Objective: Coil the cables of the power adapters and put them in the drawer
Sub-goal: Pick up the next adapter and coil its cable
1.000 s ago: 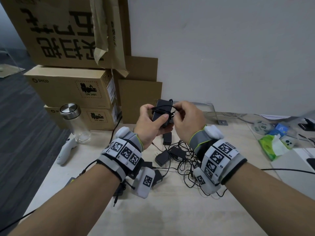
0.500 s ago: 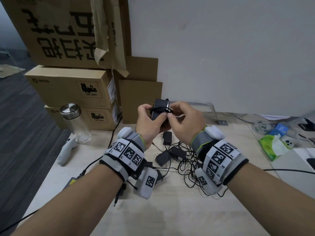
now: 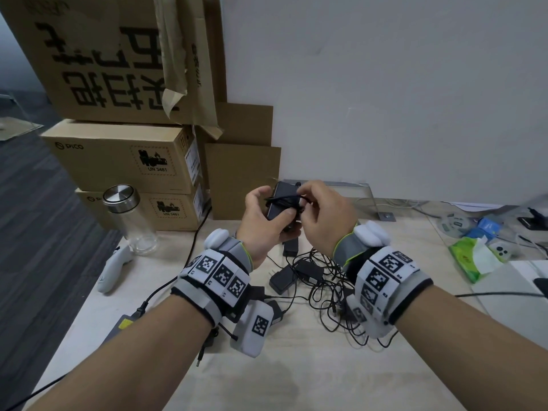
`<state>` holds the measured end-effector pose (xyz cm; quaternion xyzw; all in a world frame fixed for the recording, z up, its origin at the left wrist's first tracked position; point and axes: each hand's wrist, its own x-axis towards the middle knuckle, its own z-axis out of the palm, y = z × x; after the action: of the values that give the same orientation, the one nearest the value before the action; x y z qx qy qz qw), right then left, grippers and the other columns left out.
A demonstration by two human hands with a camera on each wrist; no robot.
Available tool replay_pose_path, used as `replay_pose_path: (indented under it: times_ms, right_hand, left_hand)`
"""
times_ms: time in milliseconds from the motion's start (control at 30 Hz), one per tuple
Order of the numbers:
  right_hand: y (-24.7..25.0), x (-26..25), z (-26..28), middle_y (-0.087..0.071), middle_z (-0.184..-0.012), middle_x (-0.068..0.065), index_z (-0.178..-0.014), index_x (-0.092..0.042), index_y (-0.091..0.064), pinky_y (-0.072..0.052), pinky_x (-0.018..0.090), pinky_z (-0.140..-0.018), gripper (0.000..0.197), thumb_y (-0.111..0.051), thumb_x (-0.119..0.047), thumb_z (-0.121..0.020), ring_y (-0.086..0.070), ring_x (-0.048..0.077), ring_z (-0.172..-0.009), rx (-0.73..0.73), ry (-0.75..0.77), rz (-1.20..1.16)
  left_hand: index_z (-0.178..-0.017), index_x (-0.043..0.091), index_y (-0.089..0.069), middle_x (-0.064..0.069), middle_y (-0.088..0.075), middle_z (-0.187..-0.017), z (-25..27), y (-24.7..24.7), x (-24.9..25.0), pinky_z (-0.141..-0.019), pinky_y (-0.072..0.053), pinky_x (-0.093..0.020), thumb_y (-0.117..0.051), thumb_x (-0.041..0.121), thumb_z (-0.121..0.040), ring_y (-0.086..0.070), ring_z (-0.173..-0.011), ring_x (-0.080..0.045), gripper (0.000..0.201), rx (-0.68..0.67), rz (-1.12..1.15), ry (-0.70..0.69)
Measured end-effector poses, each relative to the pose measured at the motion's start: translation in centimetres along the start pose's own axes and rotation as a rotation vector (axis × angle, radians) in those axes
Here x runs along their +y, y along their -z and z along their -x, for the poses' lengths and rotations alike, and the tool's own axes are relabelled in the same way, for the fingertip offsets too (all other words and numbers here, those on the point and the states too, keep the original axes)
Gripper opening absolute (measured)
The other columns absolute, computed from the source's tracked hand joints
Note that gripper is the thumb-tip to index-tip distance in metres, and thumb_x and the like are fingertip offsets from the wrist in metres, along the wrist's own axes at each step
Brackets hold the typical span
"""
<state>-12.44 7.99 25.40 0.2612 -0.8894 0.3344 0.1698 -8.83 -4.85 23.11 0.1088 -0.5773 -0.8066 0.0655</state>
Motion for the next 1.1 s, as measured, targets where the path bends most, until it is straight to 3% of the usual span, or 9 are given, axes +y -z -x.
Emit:
replay_pose_path:
  times_ms: [67,200,367,433,500,667,800,1000,1100]
  right_hand:
    - [-0.6,0.4,0.1,-0.065,-0.079,-0.012,-0.092,-0.025,-0.060,-0.047,0.022,-0.068,0.011,-0.059,-0.015,-0.087,-0.060,0.006,-0.071,0.044,-0.152,-0.180]
    - [-1.8,0.9,0.0,-0.067,-0.079,-0.006,-0.079,-0.028,-0.058,-0.056,0.043,-0.077,0.008,-0.064,-0.031,-0.084,-0.066,0.018,-0.078,0.013,-0.414,-0.411]
    - [-1.5,0.9,0.4,-0.067,-0.075,0.006,-0.071,-0.021,-0.059,-0.056,0.045,-0.071,0.036,-0.059,-0.055,-0.082,-0.064,0.027,-0.070,-0.029,-0.489,-0.439]
    - [-1.6,0.9,0.3,-0.068,-0.073,0.012,-0.069,-0.015,-0.059,-0.057,0.047,-0.069,0.056,-0.054,-0.070,-0.070,-0.065,0.031,-0.069,-0.049,-0.514,-0.416]
    - [-1.8,0.7,0.2,-0.068,-0.068,0.009,-0.062,-0.016,-0.057,-0.057,0.046,-0.068,0.059,-0.053,-0.076,-0.061,-0.066,0.031,-0.068,-0.052,-0.528,-0.374]
    - [-1.7,0.8,0.0,-0.064,-0.060,-0.003,-0.060,-0.021,-0.058,-0.054,0.034,-0.065,0.037,-0.061,-0.050,-0.082,-0.066,0.022,-0.063,-0.011,-0.489,-0.294]
    - [-1.0,1.0,-0.2,-0.053,-0.050,-0.004,-0.059,-0.017,-0.055,-0.039,0.025,-0.052,0.030,-0.056,-0.031,-0.086,-0.054,0.018,-0.055,-0.035,-0.399,-0.102]
    - [-1.8,1.6,0.6,-0.054,-0.050,-0.007,-0.059,-0.019,-0.058,-0.036,0.023,-0.054,0.026,-0.057,-0.033,-0.081,-0.053,0.015,-0.056,-0.149,-0.338,0.022]
    - [-2.3,1.7,1.4,-0.059,-0.055,-0.005,-0.063,-0.019,-0.060,-0.043,0.024,-0.055,0.022,-0.056,-0.033,-0.079,-0.056,0.016,-0.059,-0.203,-0.299,0.071]
  left_hand:
    - [-0.136,0.015,-0.036,-0.013,-0.061,-0.113,-0.1,0.2,-0.1,-0.081,-0.059,-0.043,-0.060,-0.004,-0.090,-0.067,-0.088,-0.023,0.055,-0.008,0.000,-0.009]
    - [-0.128,0.007,-0.047,-0.015,-0.063,-0.111,-0.2,0.3,-0.2,-0.085,-0.058,-0.041,-0.058,-0.006,-0.090,-0.065,-0.093,-0.024,0.042,0.002,-0.043,-0.049]
    - [-0.123,0.008,-0.050,-0.017,-0.064,-0.105,-0.4,0.8,-0.7,-0.085,-0.058,-0.045,-0.060,-0.006,-0.089,-0.063,-0.090,-0.027,0.038,0.036,-0.086,-0.078]
    - [-0.124,0.008,-0.050,-0.018,-0.063,-0.106,-0.4,1.0,-0.8,-0.085,-0.057,-0.047,-0.061,-0.006,-0.088,-0.063,-0.089,-0.027,0.039,0.042,-0.099,-0.088]
    - [-0.123,0.009,-0.051,-0.015,-0.064,-0.106,-0.4,1.0,-0.8,-0.086,-0.057,-0.049,-0.062,-0.006,-0.088,-0.063,-0.089,-0.027,0.040,0.043,-0.114,-0.100]
    - [-0.118,0.014,-0.053,-0.009,-0.065,-0.103,-0.4,1.2,-1.3,-0.085,-0.057,-0.051,-0.066,-0.005,-0.085,-0.066,-0.091,-0.026,0.040,0.031,-0.192,-0.131]
    - [-0.115,0.015,-0.054,-0.009,-0.064,-0.106,-0.5,1.5,-1.5,-0.086,-0.057,-0.048,-0.065,-0.008,-0.084,-0.065,-0.094,-0.026,0.039,0.016,-0.162,-0.104]
    - [-0.135,0.013,-0.049,-0.013,-0.062,-0.117,-1.0,2.1,-2.6,-0.084,-0.058,-0.037,-0.064,-0.006,-0.086,-0.064,-0.100,-0.024,0.054,0.065,-0.114,-0.057]
    - [-0.135,0.012,-0.049,-0.012,-0.063,-0.113,-1.1,2.5,-3.9,-0.083,-0.058,-0.036,-0.061,-0.005,-0.088,-0.064,-0.096,-0.023,0.051,0.115,-0.089,-0.048]
